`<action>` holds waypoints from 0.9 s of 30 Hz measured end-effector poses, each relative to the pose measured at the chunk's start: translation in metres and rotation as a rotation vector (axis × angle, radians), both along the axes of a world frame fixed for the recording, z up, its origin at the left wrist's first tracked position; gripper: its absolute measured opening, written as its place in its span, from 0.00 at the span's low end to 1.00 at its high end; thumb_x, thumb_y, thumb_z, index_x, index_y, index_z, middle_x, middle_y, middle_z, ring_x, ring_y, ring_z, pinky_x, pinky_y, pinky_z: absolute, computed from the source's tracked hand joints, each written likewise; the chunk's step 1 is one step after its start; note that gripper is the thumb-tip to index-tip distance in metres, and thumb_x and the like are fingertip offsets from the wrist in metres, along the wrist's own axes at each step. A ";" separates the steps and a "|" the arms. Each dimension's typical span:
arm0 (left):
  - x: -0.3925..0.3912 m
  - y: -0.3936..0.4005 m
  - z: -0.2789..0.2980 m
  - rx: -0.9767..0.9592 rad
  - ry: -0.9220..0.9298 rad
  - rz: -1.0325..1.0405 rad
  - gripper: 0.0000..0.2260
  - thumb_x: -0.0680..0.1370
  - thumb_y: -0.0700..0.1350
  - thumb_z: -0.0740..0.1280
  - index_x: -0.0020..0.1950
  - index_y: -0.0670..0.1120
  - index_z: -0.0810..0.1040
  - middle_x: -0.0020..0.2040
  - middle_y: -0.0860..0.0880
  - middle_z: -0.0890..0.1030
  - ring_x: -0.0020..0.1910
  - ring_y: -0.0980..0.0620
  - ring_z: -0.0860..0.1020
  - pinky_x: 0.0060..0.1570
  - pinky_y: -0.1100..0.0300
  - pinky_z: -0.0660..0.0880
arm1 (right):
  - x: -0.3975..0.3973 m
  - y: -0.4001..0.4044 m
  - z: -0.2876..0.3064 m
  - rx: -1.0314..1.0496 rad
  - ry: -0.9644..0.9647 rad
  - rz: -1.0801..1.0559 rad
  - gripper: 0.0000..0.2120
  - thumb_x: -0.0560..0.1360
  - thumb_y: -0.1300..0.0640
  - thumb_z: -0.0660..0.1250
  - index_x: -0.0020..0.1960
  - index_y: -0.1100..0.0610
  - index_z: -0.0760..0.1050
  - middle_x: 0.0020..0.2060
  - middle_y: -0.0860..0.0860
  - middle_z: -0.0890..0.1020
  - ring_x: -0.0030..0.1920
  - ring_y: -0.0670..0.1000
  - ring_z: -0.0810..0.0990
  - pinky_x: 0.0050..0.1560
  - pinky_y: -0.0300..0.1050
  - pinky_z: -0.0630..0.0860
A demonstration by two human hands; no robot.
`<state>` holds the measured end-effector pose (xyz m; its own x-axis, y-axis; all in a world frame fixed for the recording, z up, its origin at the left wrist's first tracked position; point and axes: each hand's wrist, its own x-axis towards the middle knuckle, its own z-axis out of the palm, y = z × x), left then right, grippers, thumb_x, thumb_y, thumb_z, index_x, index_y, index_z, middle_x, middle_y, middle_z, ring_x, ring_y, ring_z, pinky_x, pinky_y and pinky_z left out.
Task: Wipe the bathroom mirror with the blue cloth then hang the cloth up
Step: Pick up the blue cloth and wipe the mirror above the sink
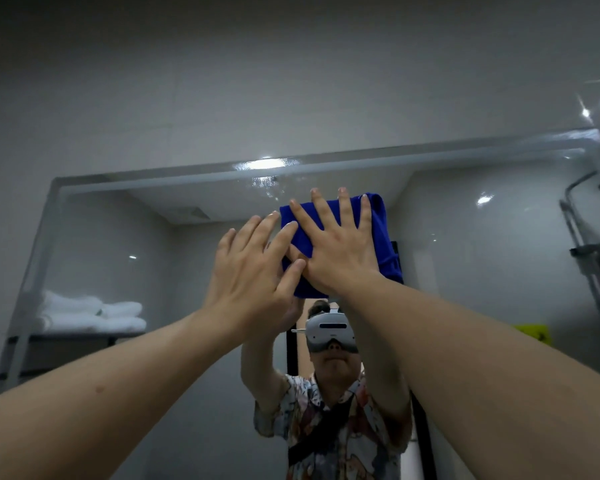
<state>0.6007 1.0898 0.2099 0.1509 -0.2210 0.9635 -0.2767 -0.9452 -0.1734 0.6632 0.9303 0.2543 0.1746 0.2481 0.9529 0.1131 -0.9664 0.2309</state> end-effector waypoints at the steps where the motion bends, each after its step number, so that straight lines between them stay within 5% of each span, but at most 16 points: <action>1: 0.000 -0.003 0.002 -0.011 -0.002 -0.015 0.33 0.78 0.63 0.46 0.80 0.53 0.63 0.82 0.49 0.62 0.81 0.47 0.57 0.79 0.44 0.53 | 0.000 -0.001 0.001 -0.008 -0.001 -0.001 0.37 0.77 0.28 0.35 0.83 0.40 0.37 0.84 0.51 0.43 0.82 0.65 0.39 0.77 0.71 0.34; 6: 0.001 -0.024 0.010 -0.044 -0.022 -0.021 0.31 0.79 0.62 0.49 0.80 0.52 0.63 0.81 0.47 0.63 0.80 0.45 0.58 0.78 0.42 0.54 | -0.001 -0.021 0.002 -0.029 -0.006 -0.026 0.36 0.80 0.29 0.42 0.83 0.40 0.38 0.84 0.50 0.44 0.82 0.66 0.40 0.77 0.72 0.35; 27: 0.011 -0.239 -0.013 -0.050 -0.020 0.037 0.31 0.79 0.62 0.48 0.79 0.51 0.64 0.80 0.46 0.64 0.80 0.43 0.60 0.77 0.39 0.56 | -0.012 -0.281 -0.010 0.120 -0.013 -0.044 0.37 0.79 0.26 0.40 0.83 0.40 0.39 0.84 0.50 0.47 0.82 0.64 0.43 0.78 0.69 0.37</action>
